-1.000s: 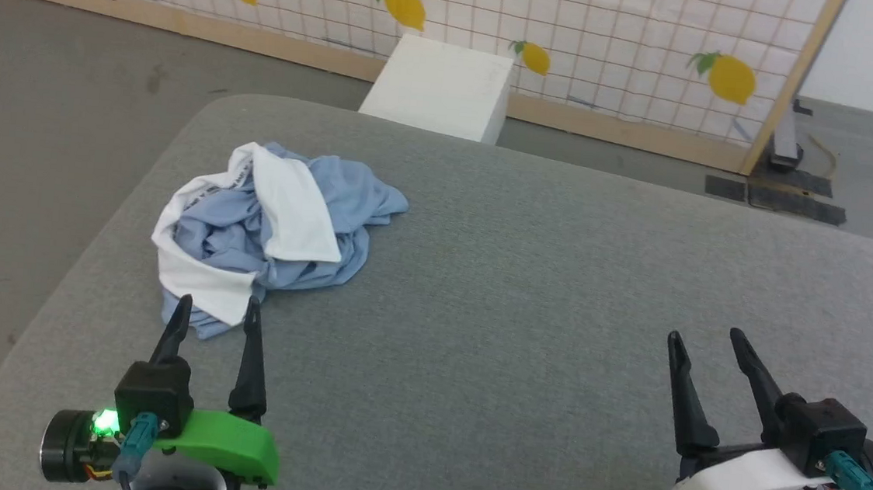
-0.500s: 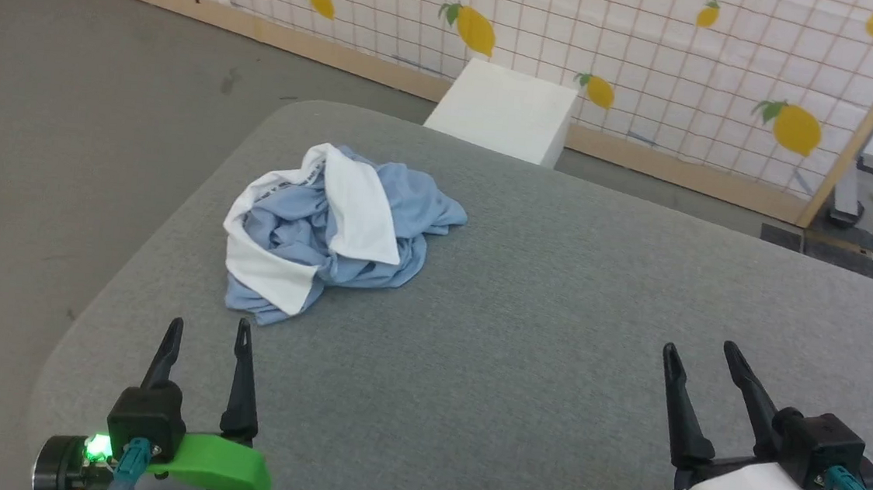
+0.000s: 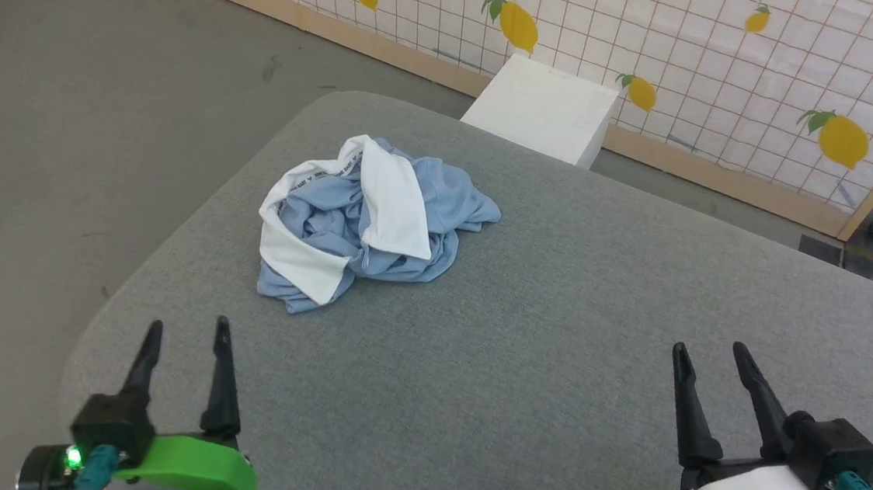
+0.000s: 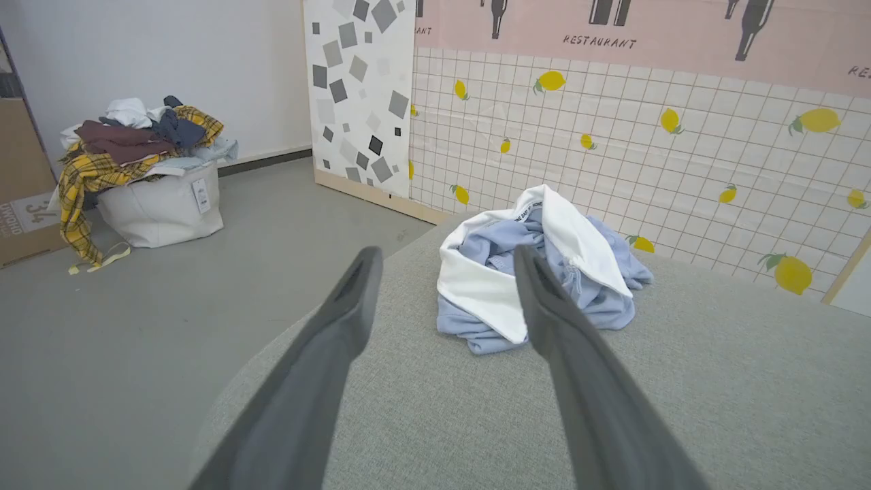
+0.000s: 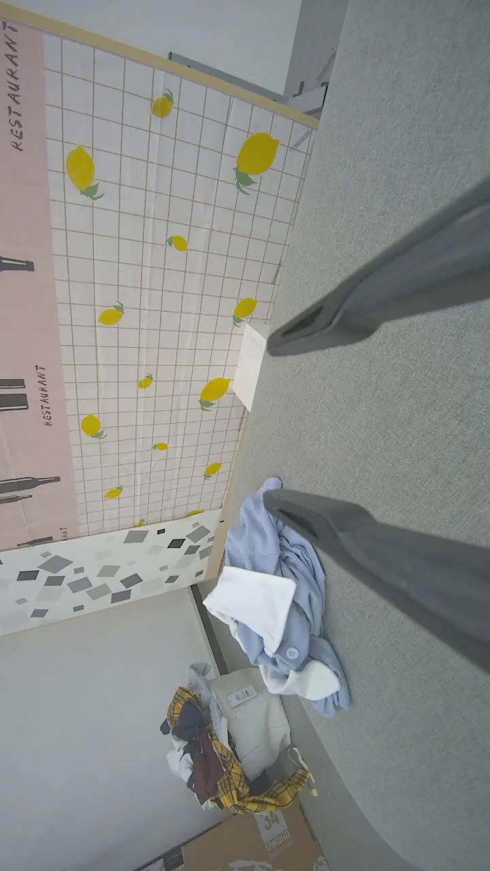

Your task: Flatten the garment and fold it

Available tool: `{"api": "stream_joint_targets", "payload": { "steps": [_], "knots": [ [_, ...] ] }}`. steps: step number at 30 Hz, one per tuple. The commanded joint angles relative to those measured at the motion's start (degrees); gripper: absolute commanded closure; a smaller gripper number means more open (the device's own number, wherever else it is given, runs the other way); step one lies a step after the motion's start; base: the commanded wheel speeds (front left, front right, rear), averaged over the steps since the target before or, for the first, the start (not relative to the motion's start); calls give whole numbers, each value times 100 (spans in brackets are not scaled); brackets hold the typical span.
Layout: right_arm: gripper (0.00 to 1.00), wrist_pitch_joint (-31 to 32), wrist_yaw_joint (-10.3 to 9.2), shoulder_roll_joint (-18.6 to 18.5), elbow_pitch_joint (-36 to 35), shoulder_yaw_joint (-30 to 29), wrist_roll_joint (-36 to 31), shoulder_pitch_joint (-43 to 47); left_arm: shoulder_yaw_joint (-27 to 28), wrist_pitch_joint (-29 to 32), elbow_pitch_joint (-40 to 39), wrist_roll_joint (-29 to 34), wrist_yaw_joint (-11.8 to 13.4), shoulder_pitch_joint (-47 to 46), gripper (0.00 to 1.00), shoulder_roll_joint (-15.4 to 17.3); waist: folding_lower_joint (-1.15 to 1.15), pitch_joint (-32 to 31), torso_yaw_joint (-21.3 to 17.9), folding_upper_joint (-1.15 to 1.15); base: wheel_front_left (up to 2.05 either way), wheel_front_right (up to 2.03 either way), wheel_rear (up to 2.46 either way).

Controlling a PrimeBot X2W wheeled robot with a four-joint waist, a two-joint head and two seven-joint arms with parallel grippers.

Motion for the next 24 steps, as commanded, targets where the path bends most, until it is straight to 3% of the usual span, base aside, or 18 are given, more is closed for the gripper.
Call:
{"api": "stream_joint_targets", "payload": {
  "steps": [1,7,13,19,24],
  "knots": [
    [0,-73,-8,6,18,-26,60,34,46,-66,-83,-106,-47,35,0,-13,0,18,26,0,0,0,0],
    [0,-141,-8,7,7,-149,117,63,59,173,-598,3,-180,-447,0,399,0,123,108,0,0,0,0],
    [0,-215,-9,8,-20,-261,150,48,43,1059,-955,-260,-498,-1561,0,813,0,359,184,0,0,0,0],
    [0,-285,-9,9,-30,-286,138,-56,-11,2450,-319,-795,-735,-2986,0,1231,0,653,119,0,0,0,0],
    [0,-343,-10,9,-51,-314,85,-163,-73,3382,532,-1185,-797,-4093,0,1379,0,969,-51,0,0,0,0]
  ]
}}
